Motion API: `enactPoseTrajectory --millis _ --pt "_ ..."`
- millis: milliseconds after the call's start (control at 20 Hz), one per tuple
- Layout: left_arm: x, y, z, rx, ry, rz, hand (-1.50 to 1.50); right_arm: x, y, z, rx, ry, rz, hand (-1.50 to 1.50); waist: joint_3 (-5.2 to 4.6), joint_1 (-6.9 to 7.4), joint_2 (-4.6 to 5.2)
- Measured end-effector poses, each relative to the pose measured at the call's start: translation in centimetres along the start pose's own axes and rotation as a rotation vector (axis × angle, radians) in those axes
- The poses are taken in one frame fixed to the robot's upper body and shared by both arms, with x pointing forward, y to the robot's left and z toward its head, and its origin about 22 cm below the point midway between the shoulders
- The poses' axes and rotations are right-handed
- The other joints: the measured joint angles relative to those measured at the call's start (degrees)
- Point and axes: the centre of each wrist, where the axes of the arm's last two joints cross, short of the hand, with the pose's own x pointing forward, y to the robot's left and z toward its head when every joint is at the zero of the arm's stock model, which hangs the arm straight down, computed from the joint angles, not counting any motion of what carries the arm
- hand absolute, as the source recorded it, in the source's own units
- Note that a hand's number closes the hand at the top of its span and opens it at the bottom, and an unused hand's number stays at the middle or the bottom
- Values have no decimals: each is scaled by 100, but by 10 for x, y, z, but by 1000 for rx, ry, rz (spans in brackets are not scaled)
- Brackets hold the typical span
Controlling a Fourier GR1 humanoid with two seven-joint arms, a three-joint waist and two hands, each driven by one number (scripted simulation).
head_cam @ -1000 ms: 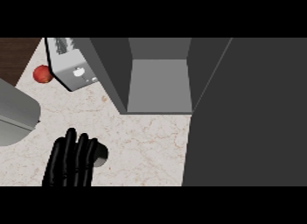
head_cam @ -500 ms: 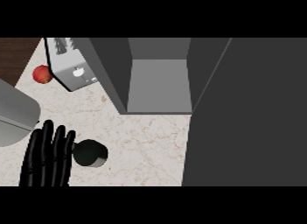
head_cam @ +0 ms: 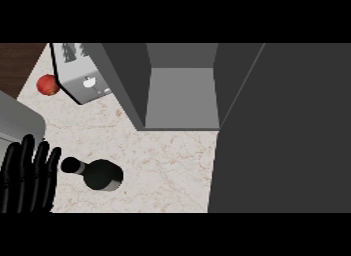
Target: Pick up the wine, place it into the cabinet and close the cabinet
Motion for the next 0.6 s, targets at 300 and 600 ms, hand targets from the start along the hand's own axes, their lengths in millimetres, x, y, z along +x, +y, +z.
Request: enactPoseTrajectory --millis 300,600 --pt "-3 28 -5 -7 47 90 -150 -1 -1 2 2 5 8 -150 1 1 1" --pt "-30 48 -3 -18 85 115 -150 3 -1 -1 0 14 12 -150 3 17 -1"
